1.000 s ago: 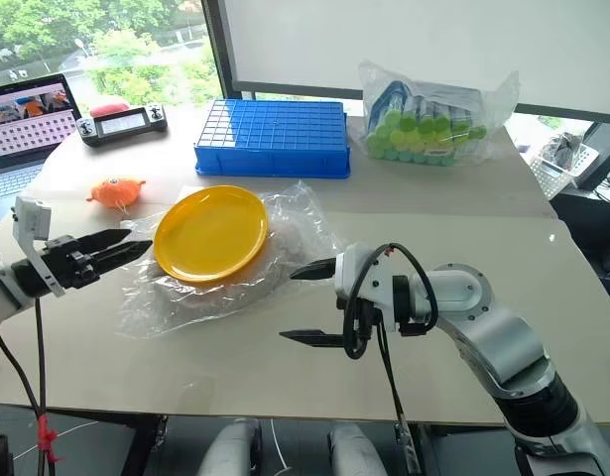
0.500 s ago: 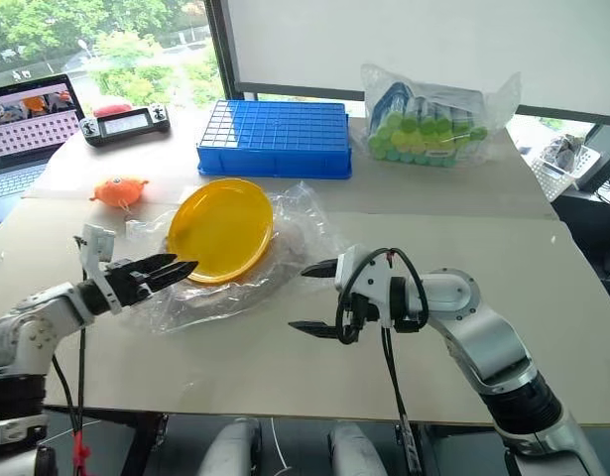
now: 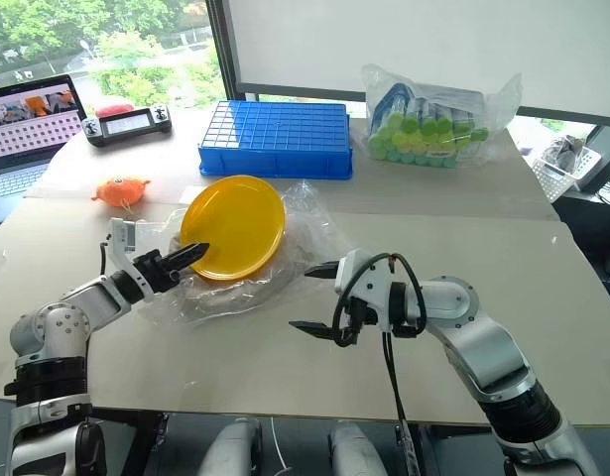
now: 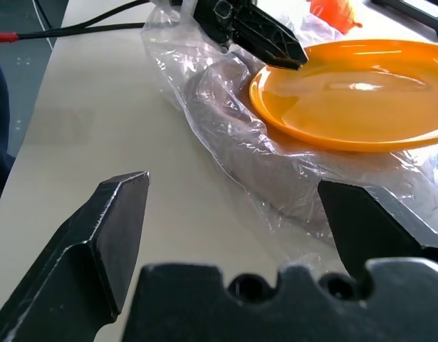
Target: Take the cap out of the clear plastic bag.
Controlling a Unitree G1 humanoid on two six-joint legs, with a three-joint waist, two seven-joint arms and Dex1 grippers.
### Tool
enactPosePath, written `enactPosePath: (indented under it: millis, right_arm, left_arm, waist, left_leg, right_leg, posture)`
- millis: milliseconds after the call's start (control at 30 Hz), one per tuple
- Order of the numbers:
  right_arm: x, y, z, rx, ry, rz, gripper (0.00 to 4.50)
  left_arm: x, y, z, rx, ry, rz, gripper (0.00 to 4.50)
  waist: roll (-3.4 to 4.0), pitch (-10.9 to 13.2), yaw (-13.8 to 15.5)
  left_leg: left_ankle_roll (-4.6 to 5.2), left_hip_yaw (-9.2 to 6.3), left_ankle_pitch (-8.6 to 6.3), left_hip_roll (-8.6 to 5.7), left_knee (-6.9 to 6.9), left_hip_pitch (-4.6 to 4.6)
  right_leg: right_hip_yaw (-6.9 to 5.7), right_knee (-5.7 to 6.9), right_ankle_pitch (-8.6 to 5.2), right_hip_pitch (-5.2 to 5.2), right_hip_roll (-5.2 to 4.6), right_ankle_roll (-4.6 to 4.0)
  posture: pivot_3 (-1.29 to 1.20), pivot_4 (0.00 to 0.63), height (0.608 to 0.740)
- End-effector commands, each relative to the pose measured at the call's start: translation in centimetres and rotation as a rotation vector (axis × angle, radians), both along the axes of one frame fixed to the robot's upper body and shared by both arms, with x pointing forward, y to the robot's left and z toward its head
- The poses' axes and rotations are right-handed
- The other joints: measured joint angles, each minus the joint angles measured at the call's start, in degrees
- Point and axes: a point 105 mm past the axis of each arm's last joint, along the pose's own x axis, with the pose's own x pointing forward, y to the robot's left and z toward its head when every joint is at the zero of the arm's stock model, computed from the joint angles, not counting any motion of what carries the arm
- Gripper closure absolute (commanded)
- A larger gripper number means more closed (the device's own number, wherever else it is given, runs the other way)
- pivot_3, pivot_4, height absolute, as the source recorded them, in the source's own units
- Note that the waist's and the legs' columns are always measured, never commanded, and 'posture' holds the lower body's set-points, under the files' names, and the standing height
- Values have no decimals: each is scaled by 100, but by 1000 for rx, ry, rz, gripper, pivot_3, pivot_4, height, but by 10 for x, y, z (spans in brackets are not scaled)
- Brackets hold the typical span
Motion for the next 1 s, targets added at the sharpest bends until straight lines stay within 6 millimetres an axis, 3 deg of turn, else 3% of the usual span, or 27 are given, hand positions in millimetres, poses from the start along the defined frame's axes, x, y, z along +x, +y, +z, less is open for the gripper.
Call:
enactPosePath:
  millis: [33,300,467,567,700,733,767,900,933,1000]
  right_arm:
    - [-1,-5,14,12,-61,-22,0]
    - [-1,-5,13,24,-42,-35,0]
    - [-3,-2,6,24,-21,-30,0]
    - [-2,-1,5,37,-15,-36,0]
    - [0,0,6,44,-16,-41,0]
    - [0,0,6,42,-16,-41,0]
    - [0,-1,6,40,-16,-42,0]
    - [0,-2,5,36,-17,-43,0]
    - [0,-2,5,35,-17,-43,0]
    - [-1,-2,6,33,-20,-47,0]
  left_arm:
    - [-4,-11,19,-21,-58,-49,4389]
    - [-44,15,49,-85,-122,-106,4389]
    - [-62,34,28,-22,-14,-39,4389]
    - [-66,31,16,-3,28,-46,3671]
    - [-59,19,15,-43,20,-53,2237]
    - [-56,16,13,-53,22,-49,2180]
    - [-54,14,13,-61,24,-46,1564]
    - [-44,9,10,-80,27,-11,283]
    - [-40,8,7,-100,38,5,12]
    - [-37,5,-9,-90,98,21,12]
  waist:
    - [0,0,1]
    - [-1,1,-95]
    - [-1,1,-100]
    - [-2,1,-83]
    - [-2,1,-30]
    - [-2,1,-28]
    - [-2,1,-28]
    - [-2,1,-36]
    - [-2,1,-36]
    - [-2,1,-32]
  left_leg:
    - [0,0,0,0,0,0]
    - [0,-1,0,1,-8,0]
    - [0,-3,0,0,-6,7]
    - [0,-5,0,0,-7,7]
    - [-1,-7,0,-1,-6,6]
    - [-1,-7,0,-1,-6,6]
    - [-1,-7,0,-1,-7,6]
    - [-1,-7,0,-1,-8,6]
    - [-1,-7,0,-1,-8,6]
    - [-1,-7,0,-2,-7,7]
  right_leg:
    - [0,0,0,0,0,0]
    - [1,1,0,-6,0,-1]
    - [-2,2,-7,0,-3,10]
    - [-4,2,-8,-2,-3,8]
    - [-7,2,-9,-1,-3,6]
    - [-7,1,-9,-1,-3,7]
    - [-8,1,-9,-1,-3,6]
    - [-7,1,-6,-2,-3,2]
    - [-7,1,-6,-2,-3,2]
    - [-7,2,-6,0,-3,2]
  posture:
    - [0,150,713]
    - [0,150,713]
    - [0,150,713]
    - [0,150,713]
    - [0,150,713]
    - [0,150,713]
    - [0,150,713]
    - [0,150,713]
    - [0,150,713]
    - [0,150,713]
